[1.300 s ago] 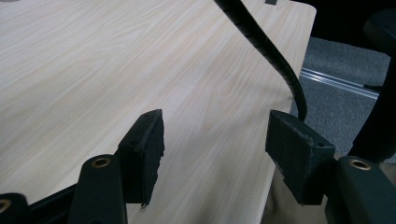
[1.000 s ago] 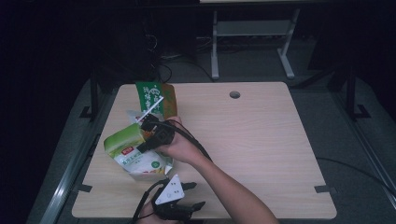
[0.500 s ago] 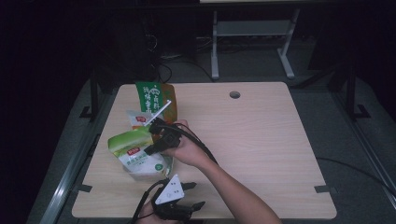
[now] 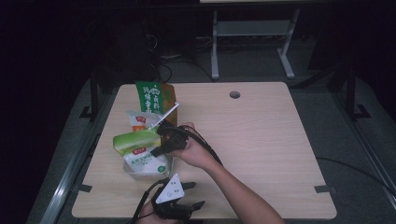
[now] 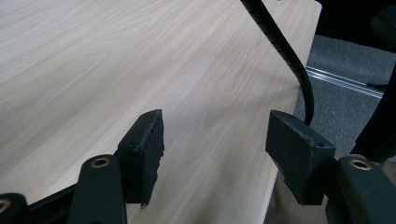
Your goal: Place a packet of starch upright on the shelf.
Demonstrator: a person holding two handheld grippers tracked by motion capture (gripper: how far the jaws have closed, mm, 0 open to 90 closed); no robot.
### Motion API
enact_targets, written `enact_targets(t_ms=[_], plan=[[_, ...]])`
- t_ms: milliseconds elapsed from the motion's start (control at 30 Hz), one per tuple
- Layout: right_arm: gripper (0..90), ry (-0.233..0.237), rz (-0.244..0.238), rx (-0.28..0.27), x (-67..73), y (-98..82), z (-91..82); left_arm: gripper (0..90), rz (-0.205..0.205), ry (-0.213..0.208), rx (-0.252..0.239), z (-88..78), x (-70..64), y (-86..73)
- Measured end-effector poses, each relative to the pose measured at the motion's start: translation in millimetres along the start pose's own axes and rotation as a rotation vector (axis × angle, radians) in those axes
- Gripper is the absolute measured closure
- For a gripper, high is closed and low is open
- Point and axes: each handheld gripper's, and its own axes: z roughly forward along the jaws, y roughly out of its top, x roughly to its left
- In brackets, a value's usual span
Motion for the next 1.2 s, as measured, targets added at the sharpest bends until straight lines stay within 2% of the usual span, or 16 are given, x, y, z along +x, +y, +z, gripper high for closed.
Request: enact_targets(t_ms=[267, 467, 567, 733, 1000, 1200], plan=[[88.0, 0.003, 0.0, 0.001, -0.6, -2.0, -1.0, 36.4, -0.002, 0.001, 0.003, -0.3, 0.4, -0.1], [80.4, 0.009, -0.01, -0.026, -0.7, -4.1, -6.2, 35.9, -0.008, 0.005, -0.002, -0.7, 1.9, -0.1], [76.2, 0.009, -0.015, -0.034, -1.2, -5.3, -11.1, 35.3, -0.012, 0.01, -0.002, -1.7, 3.2, 0.3], [72.2, 0.007, 0.005, -0.056, -1.7, -8.3, -22.3, 34.4, -0.013, 0.018, -0.005, -2.5, 5.5, 0.4], [65.3, -0.006, 0.013, -0.09, -8.7, -18.3, -41.7, 33.6, -0.024, 0.024, -0.001, -2.5, 7.9, 0.4], [60.5, -0.016, 0.043, -0.107, -14.4, -28.0, -55.7, 32.6, -0.032, 0.029, 0.003, -2.6, 9.2, 0.7]])
